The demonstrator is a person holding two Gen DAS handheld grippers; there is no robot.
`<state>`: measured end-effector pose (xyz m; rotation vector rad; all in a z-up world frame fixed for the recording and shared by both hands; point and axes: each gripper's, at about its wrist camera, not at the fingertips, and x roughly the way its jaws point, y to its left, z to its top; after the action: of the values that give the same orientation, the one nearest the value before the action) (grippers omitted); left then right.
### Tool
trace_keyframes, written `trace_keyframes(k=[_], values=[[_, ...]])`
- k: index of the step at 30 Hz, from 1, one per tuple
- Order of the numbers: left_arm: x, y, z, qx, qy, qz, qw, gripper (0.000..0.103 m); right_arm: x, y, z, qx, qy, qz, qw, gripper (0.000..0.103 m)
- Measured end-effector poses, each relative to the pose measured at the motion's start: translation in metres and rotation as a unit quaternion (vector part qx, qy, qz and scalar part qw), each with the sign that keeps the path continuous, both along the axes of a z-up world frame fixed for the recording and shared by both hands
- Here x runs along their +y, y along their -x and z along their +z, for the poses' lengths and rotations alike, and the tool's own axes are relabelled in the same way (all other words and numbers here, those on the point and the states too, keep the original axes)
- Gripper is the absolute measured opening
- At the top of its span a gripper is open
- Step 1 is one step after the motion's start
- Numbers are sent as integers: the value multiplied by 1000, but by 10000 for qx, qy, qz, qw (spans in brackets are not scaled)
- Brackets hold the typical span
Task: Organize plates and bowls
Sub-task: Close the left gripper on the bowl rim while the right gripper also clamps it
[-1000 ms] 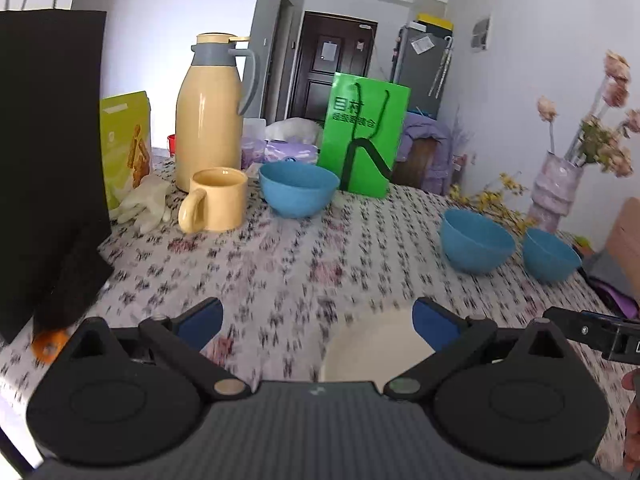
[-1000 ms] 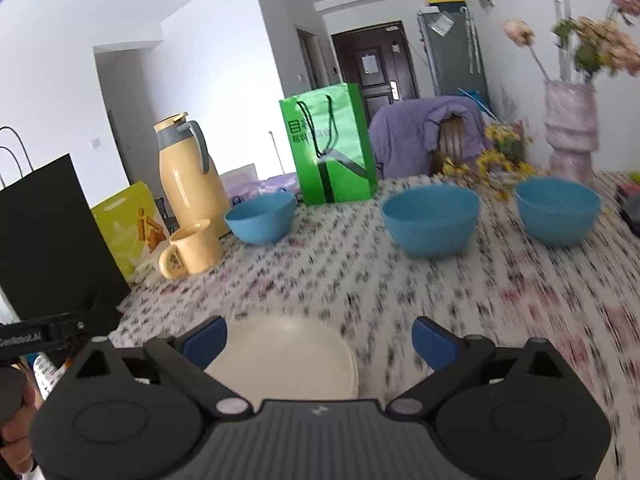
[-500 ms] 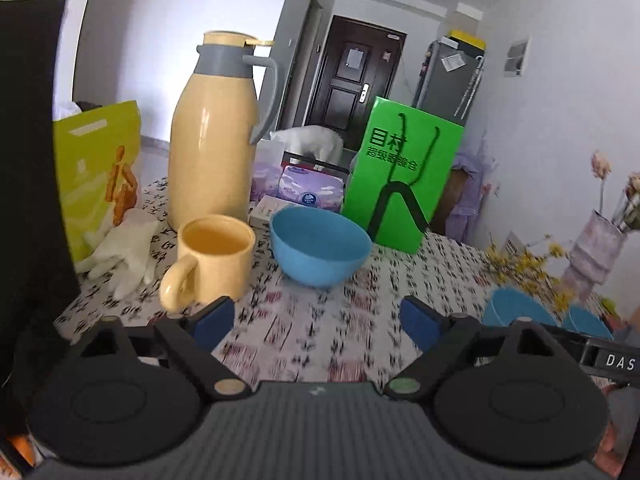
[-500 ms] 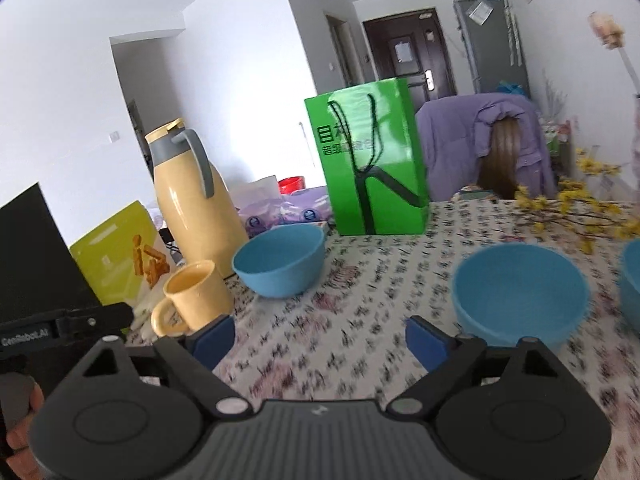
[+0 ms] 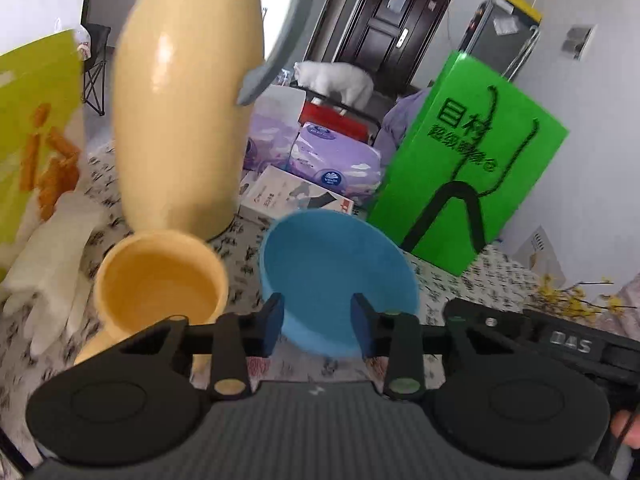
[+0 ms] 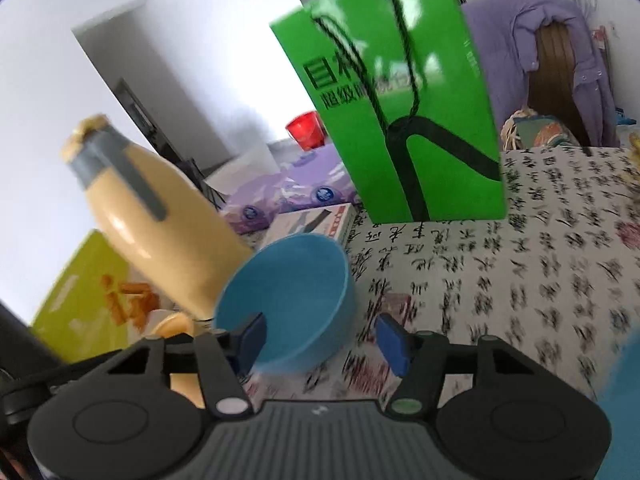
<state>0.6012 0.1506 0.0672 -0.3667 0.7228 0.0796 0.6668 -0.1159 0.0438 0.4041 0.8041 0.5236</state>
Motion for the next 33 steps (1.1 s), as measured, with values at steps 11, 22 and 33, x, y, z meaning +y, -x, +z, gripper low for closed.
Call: trace_keyframes(k=[11,22,33], values=[[13,-81,-17,552,-549,74,9969,24,27,-58,-35,347,105,-49,9993,33],[12,-94,-24,562,-1212,90,9910,24,31,-62,-48,411,83,24,9991,17],[11,-94,-25,716,-876,-29,9936,9,35,-59,-42,280,342,-40,9990,13]])
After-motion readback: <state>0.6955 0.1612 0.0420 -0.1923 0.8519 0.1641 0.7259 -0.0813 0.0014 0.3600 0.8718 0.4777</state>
